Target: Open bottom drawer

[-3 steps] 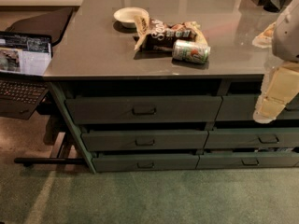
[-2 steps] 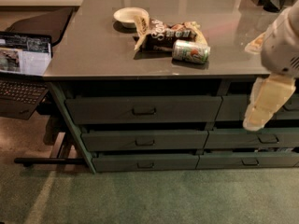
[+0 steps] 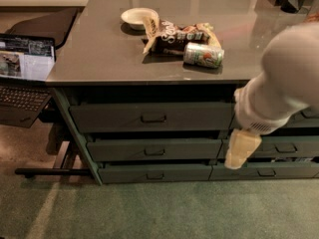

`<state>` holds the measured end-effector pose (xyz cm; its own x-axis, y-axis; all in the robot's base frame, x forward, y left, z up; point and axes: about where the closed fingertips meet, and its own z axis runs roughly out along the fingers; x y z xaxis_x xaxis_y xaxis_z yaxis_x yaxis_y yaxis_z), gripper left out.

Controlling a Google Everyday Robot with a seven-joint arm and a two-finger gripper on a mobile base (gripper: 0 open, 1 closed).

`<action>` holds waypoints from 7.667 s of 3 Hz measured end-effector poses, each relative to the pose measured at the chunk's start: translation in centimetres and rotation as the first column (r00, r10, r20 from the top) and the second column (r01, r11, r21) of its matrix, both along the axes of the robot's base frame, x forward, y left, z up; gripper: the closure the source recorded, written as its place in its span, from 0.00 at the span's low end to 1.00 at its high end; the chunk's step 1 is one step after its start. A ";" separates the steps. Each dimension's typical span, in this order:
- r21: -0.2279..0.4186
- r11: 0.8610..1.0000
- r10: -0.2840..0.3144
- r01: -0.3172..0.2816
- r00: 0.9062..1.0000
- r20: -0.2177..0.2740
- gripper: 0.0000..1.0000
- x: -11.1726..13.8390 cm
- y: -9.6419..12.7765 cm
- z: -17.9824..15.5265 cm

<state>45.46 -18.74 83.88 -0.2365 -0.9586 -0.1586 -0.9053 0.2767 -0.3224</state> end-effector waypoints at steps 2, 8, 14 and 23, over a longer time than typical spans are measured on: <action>0.014 0.995 -0.100 0.100 0.994 0.038 0.00 3.2 0.8 -13.7; 0.335 0.928 -0.164 0.163 0.986 -0.026 0.00 7.2 9.0 -35.9; 0.470 0.759 -0.354 0.451 0.891 -0.285 0.00 7.9 2.8 -56.1; 0.911 0.363 -0.222 0.194 0.968 -0.117 0.00 14.1 8.5 -56.2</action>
Offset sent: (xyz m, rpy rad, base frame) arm 0.0611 0.0167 -0.2149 0.0614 -0.1094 -0.1595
